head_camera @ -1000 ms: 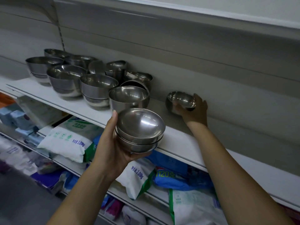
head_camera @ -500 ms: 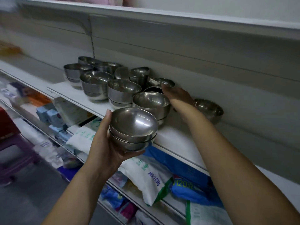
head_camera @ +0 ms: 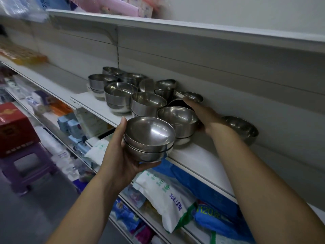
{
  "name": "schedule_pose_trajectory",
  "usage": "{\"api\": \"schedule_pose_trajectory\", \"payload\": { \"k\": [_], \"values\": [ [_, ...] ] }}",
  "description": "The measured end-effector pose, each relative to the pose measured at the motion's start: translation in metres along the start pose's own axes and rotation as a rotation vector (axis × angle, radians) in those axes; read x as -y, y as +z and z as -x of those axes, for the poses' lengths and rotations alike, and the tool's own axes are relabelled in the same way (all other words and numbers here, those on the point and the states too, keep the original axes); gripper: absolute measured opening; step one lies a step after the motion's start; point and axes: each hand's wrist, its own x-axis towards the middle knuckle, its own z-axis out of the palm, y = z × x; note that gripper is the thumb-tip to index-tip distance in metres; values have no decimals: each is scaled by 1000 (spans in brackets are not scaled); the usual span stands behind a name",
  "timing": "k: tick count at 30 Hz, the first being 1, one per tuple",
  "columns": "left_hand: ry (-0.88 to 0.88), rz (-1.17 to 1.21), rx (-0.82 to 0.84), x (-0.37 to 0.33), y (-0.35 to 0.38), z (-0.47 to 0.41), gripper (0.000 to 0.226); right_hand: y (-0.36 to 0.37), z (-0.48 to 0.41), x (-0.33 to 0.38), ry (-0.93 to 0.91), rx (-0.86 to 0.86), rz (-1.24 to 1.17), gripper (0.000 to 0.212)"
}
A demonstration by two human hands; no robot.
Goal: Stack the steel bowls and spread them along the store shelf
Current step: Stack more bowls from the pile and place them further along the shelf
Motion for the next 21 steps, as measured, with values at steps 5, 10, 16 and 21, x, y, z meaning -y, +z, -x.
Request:
{"api": "schedule_pose_trajectory", "payload": {
  "k": [5,10,16,21],
  "values": [
    [1,13,59,3,1,3,60,-2,4,-9,-120,-160,73,73],
    [-23,48,174,11,6,7,65,-7,19,-13,-320,-316,67,60],
    [-33,37,320,25,13,10,65,-19,73,-16,-572,-398,-137,55],
    [-30,-23,463,41,16,2,99,-41,118,-8,-363,-156,-283,64]
  ]
}}
